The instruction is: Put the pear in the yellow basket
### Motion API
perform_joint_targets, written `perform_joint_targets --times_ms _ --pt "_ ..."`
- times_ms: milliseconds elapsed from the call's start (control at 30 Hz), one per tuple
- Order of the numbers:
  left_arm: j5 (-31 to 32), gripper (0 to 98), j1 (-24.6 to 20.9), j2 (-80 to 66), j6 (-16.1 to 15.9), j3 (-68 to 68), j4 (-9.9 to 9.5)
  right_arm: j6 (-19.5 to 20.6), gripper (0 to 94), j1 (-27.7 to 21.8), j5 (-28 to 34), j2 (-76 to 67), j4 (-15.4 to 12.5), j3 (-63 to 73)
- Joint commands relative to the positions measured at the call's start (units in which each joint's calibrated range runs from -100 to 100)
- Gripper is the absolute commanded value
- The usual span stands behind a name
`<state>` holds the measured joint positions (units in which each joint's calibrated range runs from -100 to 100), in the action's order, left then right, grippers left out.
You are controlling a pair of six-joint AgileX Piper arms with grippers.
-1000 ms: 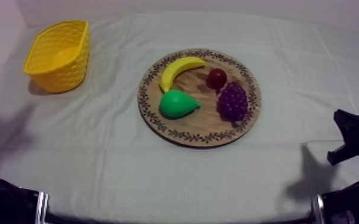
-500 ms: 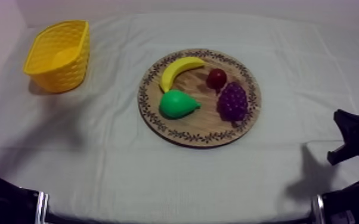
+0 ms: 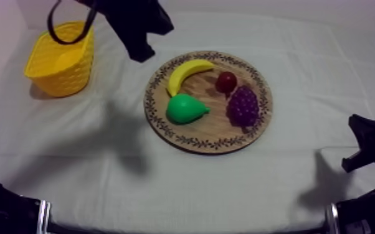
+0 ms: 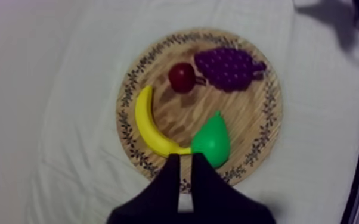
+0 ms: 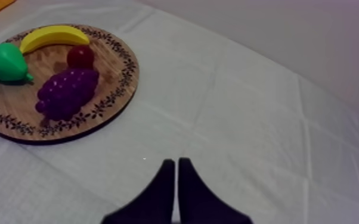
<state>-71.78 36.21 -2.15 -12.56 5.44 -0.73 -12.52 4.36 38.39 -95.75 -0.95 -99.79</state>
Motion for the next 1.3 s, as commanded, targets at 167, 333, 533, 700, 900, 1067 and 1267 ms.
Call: perform_joint_targets --times_ms 167,333,533,700,900,1067,1267 --pt "-3.2 28.1 1.2 5.9 -0.2 -1.8 -2.75 0.0 0.3 0.0 0.0 0.0 0.0 0.0" --pt "-5.3 74.4 1.7 9.2 -0.3 -2.7 -4.02 0.0 0.3 0.0 0.0 0.0 0.0 0.0" --pt "-6.4 93.8 1.7 14.1 0.1 -3.8 -5.04 0.0 0.3 0.0 0.0 0.0 0.0 0.0" --pt "-6.5 96.0 0.9 19.7 0.2 -5.2 -4.96 0.0 0.3 0.0 0.0 0.0 0.0 0.0" --pt "-5.4 96.4 0.6 27.8 0.4 -6.5 -5.11 0.0 0.3 0.0 0.0 0.0 0.0 0.0" --pt "-4.0 96.5 0.6 33.6 0.7 -7.4 -4.84 0.0 0.3 0.0 0.0 0.0 0.0 0.0" --pt "-3.6 96.5 0.7 39.4 0.3 -9.1 -3.65 0.0 0.3 0.0 0.0 0.0 0.0 0.0"
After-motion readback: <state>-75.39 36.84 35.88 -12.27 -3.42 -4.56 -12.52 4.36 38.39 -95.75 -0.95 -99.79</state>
